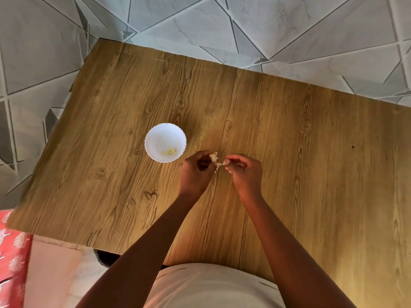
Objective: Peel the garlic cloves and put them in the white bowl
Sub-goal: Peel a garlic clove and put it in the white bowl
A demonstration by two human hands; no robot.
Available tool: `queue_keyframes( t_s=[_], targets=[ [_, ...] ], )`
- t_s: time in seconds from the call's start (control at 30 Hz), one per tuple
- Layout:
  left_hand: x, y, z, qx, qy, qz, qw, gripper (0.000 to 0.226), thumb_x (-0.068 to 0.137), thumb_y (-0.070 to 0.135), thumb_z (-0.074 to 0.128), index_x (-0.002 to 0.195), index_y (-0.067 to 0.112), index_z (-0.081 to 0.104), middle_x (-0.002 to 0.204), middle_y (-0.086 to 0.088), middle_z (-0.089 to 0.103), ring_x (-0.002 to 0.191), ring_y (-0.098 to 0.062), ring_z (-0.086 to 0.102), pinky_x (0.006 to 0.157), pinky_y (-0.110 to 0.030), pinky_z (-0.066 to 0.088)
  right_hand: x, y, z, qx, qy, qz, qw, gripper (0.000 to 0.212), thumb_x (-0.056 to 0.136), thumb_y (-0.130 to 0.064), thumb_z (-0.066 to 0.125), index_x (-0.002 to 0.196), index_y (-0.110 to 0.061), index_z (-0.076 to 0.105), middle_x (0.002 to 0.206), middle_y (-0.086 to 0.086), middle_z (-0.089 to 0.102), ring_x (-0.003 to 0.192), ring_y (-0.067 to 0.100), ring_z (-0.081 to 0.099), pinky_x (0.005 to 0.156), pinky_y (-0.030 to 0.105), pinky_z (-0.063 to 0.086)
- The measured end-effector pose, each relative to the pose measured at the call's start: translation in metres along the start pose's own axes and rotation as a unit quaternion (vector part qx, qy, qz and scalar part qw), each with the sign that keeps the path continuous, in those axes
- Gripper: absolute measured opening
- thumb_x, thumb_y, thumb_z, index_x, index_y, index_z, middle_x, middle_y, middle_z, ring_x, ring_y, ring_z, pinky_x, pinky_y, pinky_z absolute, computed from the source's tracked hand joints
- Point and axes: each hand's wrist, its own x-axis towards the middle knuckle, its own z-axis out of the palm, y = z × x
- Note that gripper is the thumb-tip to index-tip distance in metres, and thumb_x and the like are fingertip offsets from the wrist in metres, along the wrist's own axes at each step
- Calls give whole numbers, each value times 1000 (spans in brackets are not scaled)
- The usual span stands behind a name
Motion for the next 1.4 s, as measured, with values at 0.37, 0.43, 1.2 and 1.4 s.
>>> queue_keyframes(
  t_s=[0.37,0.43,1.2,1.4],
  targets=[
    [3,-3,-2,-5,-16,-9,1000,35,87,8,80,121,12,72,97,5,77,89,-6,73,83,-26,61,-2,2,3,-145,-23,-109,983,18,89,0,72,103,-11,77,92,-4,75,86,-1,69,77,10,50],
    [4,-4,-3,-17,-19,-17,1000,35,87,8,79,121,11,72,97,4,77,90,-7,74,83,-27,61,1,3,0,-161,-47,-108,980,27,90,6,64,107,-11,76,96,-1,72,91,2,67,81,11,50],
    [-3,-6,0,122,19,101,987,36,86,6,78,121,11,69,106,-5,69,86,-8,68,78,-23,60,-12,2,-29,-184,-100,-79,975,13,80,-11,84,91,-16,80,75,-14,71,69,2,69,69,19,55],
    [-36,-6,-7,80,15,123,989,25,89,3,75,112,12,73,107,2,67,86,-5,68,74,-22,60,-34,3,-29,-172,-99,-67,978,13,80,-16,85,92,-18,79,77,-13,73,69,1,68,70,20,55]
  ],
)
